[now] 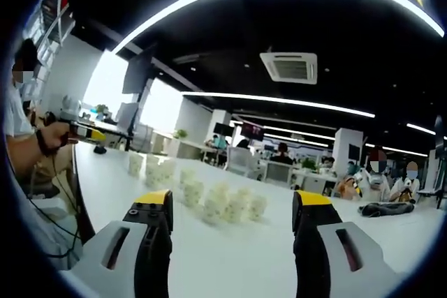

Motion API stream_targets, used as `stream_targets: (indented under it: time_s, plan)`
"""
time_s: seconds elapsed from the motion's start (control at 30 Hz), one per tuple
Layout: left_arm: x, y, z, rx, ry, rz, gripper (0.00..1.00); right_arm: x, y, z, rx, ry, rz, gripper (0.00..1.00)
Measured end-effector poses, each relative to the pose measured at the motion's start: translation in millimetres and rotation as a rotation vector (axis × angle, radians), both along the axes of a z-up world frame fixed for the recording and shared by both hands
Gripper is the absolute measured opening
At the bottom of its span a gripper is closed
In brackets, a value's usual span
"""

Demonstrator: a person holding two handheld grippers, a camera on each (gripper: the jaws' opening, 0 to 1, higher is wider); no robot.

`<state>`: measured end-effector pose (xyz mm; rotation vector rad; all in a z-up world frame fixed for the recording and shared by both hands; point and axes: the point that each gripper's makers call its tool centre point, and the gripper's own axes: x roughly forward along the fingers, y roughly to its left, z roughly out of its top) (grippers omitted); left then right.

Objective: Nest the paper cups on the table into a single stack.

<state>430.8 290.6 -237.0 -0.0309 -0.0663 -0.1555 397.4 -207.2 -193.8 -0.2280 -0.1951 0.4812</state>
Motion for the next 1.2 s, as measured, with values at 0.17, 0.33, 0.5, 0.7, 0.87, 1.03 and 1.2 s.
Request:
stream_targets:
  time_s: [0.17,0.33,0.5,0.7,0.87,1.03,1.2]
  plan:
    - [10.3,8.1,0.8,0.027,-0.005,0.037,0.87,-0.9,-4.3,-2.4,0.011,0.0,0.0,0.72]
    - [21.3,4.6,-2.4,0.043,0.006,0.034,0.87,-2.7,-10.2,0.5,0.014,-0.008,-0.008,0.72]
    - [34.3,3.4,-7.3,0.113,0.01,0.069,0.87,-3.7,-17.1,1.8,0.022,-0.011,-0.022,0.71]
    - [47.6,9.4,-17.1,0.155,0.014,0.108,0.87,-2.9,-22.5,0.3,0.029,-0.007,-0.034,0.7]
    - [57.0,13.2,-20.1,0.147,0.026,0.104,0.85,-3.8,-22.3,0.8,0.027,-0.009,-0.029,0.7]
    - [66.6,17.6,-19.4,0.12,0.035,0.09,0.84,-4.3,-23.7,0.8,0.024,-0.009,-0.031,0.7]
    - [77.3,27.6,-21.9,0.104,0.056,0.093,0.84,-4.9,-25.9,3.1,0.027,-0.013,-0.034,0.7]
